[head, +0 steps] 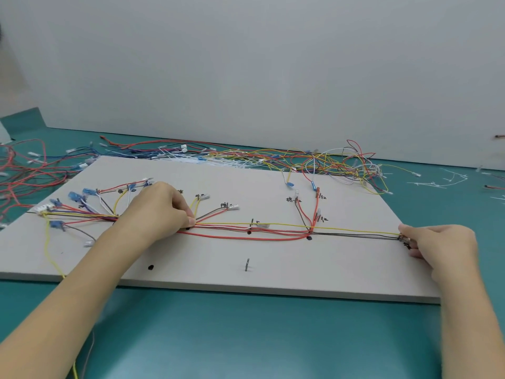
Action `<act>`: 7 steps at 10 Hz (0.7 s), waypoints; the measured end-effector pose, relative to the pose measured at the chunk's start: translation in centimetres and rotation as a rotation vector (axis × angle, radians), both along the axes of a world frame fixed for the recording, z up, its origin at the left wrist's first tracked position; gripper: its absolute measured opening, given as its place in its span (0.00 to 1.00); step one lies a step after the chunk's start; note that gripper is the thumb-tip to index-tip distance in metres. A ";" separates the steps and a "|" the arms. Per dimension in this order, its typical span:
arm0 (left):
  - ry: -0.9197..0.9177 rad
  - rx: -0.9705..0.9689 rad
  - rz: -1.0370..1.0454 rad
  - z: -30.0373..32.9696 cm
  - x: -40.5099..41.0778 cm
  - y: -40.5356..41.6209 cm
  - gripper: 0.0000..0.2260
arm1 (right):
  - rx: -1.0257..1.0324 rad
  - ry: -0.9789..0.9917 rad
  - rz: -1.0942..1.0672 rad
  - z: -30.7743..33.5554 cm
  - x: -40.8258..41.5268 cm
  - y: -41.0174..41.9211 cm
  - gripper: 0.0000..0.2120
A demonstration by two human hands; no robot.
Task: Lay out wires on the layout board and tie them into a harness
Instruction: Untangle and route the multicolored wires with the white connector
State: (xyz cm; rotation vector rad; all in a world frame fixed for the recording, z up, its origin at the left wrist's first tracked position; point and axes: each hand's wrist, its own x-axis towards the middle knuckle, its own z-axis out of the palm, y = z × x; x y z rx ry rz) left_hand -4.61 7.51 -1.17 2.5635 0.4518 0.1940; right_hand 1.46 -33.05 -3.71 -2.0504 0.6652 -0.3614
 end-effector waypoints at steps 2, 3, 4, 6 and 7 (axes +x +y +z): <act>0.004 -0.001 0.002 0.0 -0.1 0.0 0.08 | -0.004 -0.003 -0.007 -0.1 0.0 0.3 0.11; 0.010 -0.018 0.001 0.1 -0.2 0.0 0.08 | -0.083 -0.016 0.012 -0.4 0.3 0.5 0.14; 0.015 -0.022 -0.001 0.1 -0.2 0.0 0.08 | -0.153 -0.016 0.028 -0.7 0.6 0.5 0.14; 0.016 -0.040 -0.010 0.1 -0.1 0.0 0.07 | -0.159 -0.022 0.000 -0.8 0.8 0.4 0.05; 0.014 -0.042 -0.013 0.2 -0.1 0.1 0.07 | -0.136 -0.049 -0.036 -0.8 0.8 0.5 0.04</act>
